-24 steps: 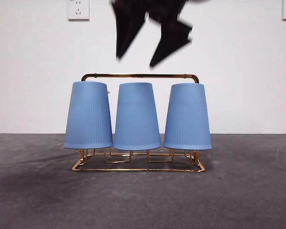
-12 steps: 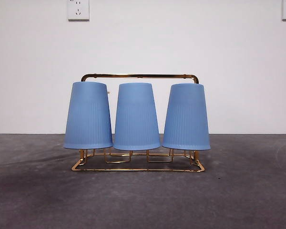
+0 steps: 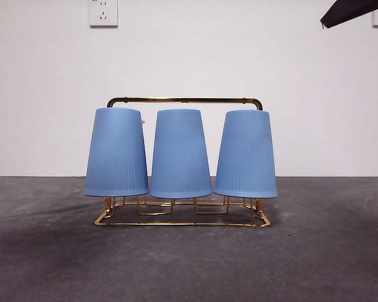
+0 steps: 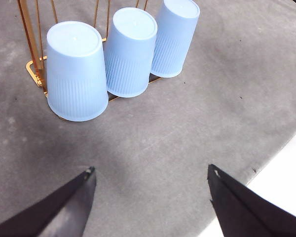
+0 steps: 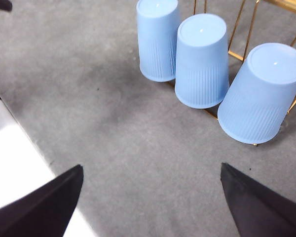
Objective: Pick the top cup and place it on cupholder, pick up the mid cup and place it on cupholder, last pick the bottom cup and place it on cupholder.
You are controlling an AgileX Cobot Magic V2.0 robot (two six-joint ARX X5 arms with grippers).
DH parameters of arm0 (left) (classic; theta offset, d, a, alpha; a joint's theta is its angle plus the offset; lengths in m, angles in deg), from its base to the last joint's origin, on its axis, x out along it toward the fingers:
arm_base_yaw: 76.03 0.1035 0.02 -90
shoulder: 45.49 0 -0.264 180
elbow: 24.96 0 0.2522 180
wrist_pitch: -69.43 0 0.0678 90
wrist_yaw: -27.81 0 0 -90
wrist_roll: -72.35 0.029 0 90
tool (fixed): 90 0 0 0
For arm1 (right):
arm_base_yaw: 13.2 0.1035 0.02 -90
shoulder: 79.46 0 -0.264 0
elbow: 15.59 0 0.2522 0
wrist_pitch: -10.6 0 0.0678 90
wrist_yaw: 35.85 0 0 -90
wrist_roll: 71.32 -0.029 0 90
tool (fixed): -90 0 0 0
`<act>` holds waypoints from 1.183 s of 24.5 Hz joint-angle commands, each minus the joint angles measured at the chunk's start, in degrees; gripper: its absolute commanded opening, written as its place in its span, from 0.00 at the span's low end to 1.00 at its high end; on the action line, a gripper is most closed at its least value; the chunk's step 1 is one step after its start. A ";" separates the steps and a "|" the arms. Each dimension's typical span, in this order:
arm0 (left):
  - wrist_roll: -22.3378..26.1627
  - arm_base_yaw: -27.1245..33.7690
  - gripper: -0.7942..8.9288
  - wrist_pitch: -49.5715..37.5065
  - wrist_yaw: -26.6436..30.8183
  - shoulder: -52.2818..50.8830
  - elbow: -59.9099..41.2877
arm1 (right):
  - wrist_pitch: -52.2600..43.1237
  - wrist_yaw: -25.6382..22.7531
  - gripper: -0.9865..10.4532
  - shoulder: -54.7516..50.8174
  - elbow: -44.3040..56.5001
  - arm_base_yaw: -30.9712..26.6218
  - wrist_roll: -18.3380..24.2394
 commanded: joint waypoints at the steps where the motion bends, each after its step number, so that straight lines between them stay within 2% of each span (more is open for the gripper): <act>1: -0.15 -0.37 0.44 -0.37 -0.33 0.33 0.46 | -0.76 -0.20 0.47 0.28 -0.22 0.50 -1.05; 5: -0.15 -0.37 0.43 -0.24 -0.31 0.33 0.46 | -0.68 -0.20 0.47 0.31 -0.22 0.50 -1.05; 6: -0.15 -0.37 0.41 -0.15 -0.31 0.33 0.46 | -0.55 -0.20 0.43 0.31 -0.22 0.50 -1.05; 9: -0.17 -0.37 0.08 0.07 -0.33 0.33 0.46 | -0.22 -0.20 0.09 0.31 -0.22 0.50 -0.98; 29: -0.13 -0.37 0.09 -0.17 -0.33 0.31 0.48 | -0.72 -0.17 0.09 0.31 -0.24 0.50 -0.96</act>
